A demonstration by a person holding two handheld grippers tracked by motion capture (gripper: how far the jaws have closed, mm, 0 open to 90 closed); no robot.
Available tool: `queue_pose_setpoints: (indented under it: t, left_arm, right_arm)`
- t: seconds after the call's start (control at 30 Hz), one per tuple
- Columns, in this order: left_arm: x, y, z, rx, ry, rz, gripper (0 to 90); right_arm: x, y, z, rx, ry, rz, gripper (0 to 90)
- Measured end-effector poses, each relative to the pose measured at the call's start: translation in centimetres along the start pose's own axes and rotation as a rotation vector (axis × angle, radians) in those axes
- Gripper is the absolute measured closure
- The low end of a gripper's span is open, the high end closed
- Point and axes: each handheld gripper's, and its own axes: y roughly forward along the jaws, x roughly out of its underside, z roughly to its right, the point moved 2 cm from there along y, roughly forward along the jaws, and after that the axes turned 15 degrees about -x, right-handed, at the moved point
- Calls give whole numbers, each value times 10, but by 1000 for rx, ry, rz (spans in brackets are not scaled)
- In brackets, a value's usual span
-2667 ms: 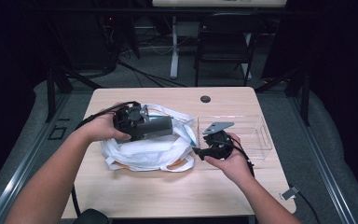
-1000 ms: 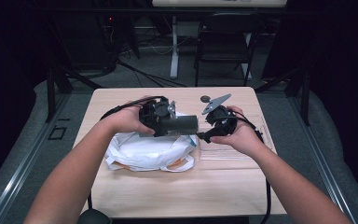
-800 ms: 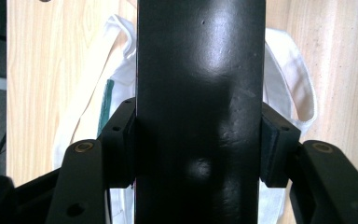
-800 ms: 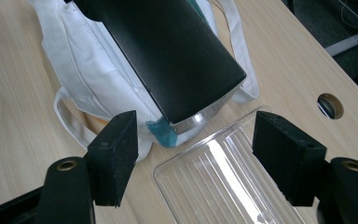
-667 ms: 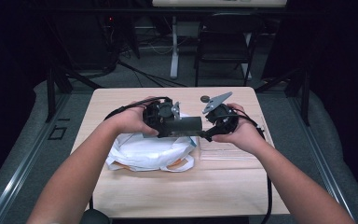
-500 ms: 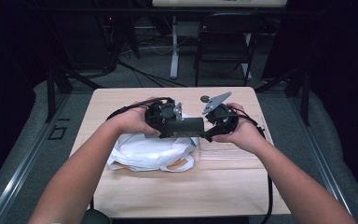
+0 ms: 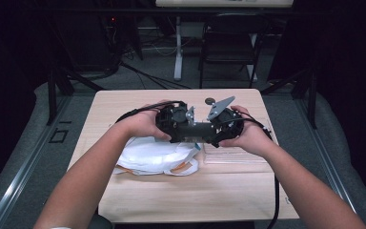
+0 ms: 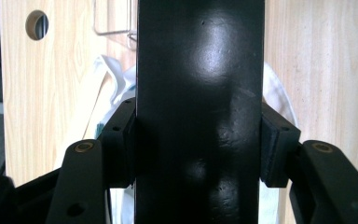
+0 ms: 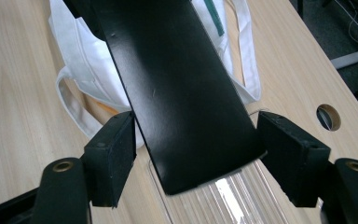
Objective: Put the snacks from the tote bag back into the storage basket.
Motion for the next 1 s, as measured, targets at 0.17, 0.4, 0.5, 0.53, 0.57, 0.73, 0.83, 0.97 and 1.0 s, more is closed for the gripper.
queue_pose_setpoints:
  t: [0.17, 0.4, 0.5, 0.53, 0.57, 0.73, 0.83, 0.97, 1.0]
  left_arm:
    - [-5, 1, 2, -3, 2, 9, 428]
    - [-9, 2, 2, 6, 13, 21, 428]
    - [-12, 2, 3, 0, 17, 33, 428]
    - [-13, 2, 3, -4, 23, 38, 428]
    - [-13, 1, 4, -1, 28, 36, 428]
    - [-15, 0, 4, -9, 35, 47, 428]
    - [-15, -1, 4, -13, 32, 55, 428]
    - [-14, -1, 3, -16, 32, 54, 428]
    - [-14, 0, 3, -15, 31, 56, 428]
  right_arm:
    - [2, 3, 1, -14, -5, 2, 279]
    - [2, 8, 1, -29, -8, -3, 277]
    - [1, 9, 2, -36, -23, -29, 277]
    - [1, 11, 2, -44, -20, -25, 277]
    - [1, 12, 2, -38, -25, -26, 277]
    - [1, 17, 1, -54, -22, -10, 282]
    - [1, 18, 2, -61, -24, -21, 300]
    - [1, 17, 3, -63, -40, -39, 316]
    - [1, 17, 4, -61, -41, -46, 318]
